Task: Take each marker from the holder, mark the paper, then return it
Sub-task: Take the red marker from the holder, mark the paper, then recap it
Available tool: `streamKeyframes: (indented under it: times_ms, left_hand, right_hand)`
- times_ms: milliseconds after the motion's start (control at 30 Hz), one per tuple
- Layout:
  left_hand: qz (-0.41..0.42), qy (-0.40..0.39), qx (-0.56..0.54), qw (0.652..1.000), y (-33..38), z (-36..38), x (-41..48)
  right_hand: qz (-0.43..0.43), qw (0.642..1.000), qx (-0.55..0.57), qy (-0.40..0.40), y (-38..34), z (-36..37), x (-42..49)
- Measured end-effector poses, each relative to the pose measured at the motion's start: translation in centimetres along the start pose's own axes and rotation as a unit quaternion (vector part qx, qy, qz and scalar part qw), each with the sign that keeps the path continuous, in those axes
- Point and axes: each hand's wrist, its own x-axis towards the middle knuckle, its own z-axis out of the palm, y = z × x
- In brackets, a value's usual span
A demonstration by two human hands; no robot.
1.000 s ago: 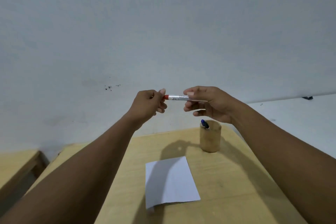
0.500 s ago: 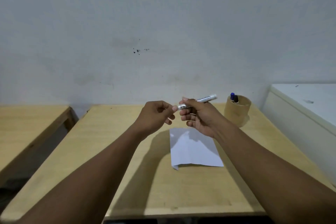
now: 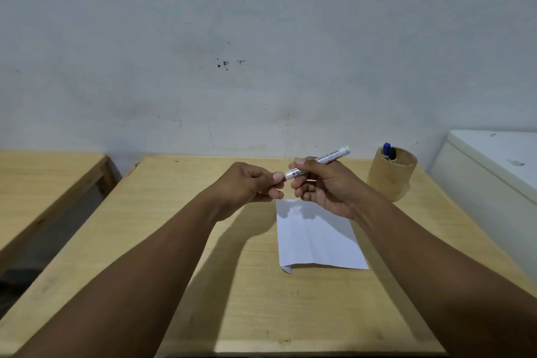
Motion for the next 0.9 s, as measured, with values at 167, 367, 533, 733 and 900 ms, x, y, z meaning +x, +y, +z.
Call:
streamKeyframes:
  times_ms: [167,367,533,733,900]
  left_hand:
    - [-0.024,0.048,-0.066,0.996,-2.0,-1.4,-0.1]
    - [-0.09,-0.011,-0.097,0.991,-3.5,0.5,-0.1]
    - [-0.11,-0.067,-0.036,0.991,-4.2,0.8,0.2]
    - [-0.114,-0.119,0.101,0.981,-3.7,0.1,0.1]
    - [-0.105,-0.101,0.102,0.984,-4.0,-0.4,-0.4]
  right_hand:
    - [-0.019,0.999,0.013,0.047,-0.3,-1.9,0.7]
    - [-0.024,0.993,-0.019,0.118,2.2,-1.0,2.5]
    - [-0.04,0.986,-0.065,0.146,5.8,0.1,3.4]
    - [-0.045,0.98,-0.103,0.163,7.6,0.2,3.9]
    - [-0.047,0.976,-0.124,0.174,8.0,0.2,4.0]
